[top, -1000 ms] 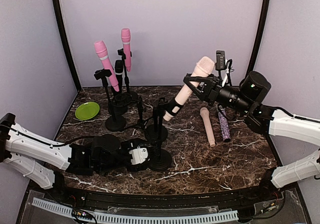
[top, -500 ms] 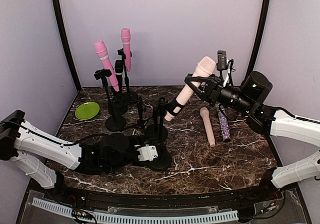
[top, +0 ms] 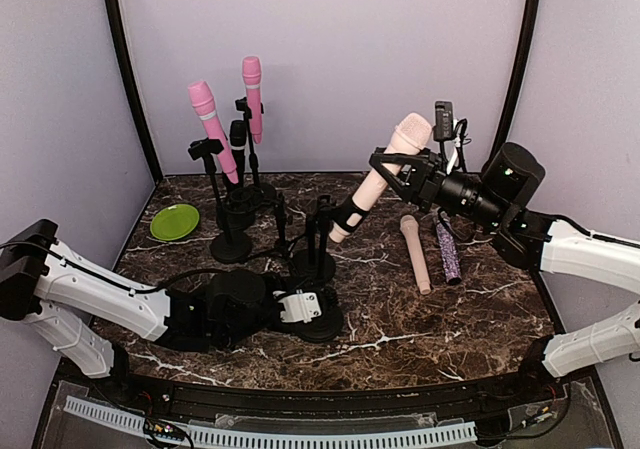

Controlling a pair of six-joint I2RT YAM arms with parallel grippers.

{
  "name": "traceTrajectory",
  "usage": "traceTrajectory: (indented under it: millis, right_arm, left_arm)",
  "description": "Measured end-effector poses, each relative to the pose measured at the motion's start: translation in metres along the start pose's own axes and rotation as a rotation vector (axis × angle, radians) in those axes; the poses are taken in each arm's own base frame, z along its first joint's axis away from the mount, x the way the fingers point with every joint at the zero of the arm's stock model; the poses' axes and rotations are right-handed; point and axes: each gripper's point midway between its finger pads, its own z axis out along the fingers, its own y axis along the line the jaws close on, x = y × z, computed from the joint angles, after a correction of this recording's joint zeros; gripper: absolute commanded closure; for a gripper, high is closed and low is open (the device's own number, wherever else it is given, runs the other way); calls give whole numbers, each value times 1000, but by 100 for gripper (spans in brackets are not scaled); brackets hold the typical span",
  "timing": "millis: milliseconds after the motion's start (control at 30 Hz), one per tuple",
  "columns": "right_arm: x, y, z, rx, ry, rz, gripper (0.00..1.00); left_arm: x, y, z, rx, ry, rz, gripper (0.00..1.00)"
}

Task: Remove the microphone from the stand
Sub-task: Unscrew the knob on the microphone stand.

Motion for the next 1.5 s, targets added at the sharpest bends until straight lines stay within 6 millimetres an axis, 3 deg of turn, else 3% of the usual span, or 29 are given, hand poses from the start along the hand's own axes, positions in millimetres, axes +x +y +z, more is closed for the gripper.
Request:
traceTrajectory:
  millis: [200, 467, 1000, 1133, 1333, 1500]
  right_arm:
    - [0, 0, 0, 0, 0, 0, 75]
    - [0, 0, 0, 1, 0, 0, 75]
    - [3, 0, 2, -9, 5, 1, 75]
    - [4, 1, 3, -18, 9, 2, 75]
    - [4, 2, 3, -25, 11, 8, 75]
    - [3, 3, 3, -28, 10, 8, 75]
  left_arm:
    - [1, 1, 1, -4, 10, -19, 81]
    - [4, 4, 3, 56, -4, -140, 88]
    - [5, -2, -6, 319, -84, -643, 89]
    - [5, -3, -7, 354, -91, -712, 83]
    - [3, -3, -12, 381, -93, -676, 48]
    - [-4, 4, -19, 378, -108, -590, 35]
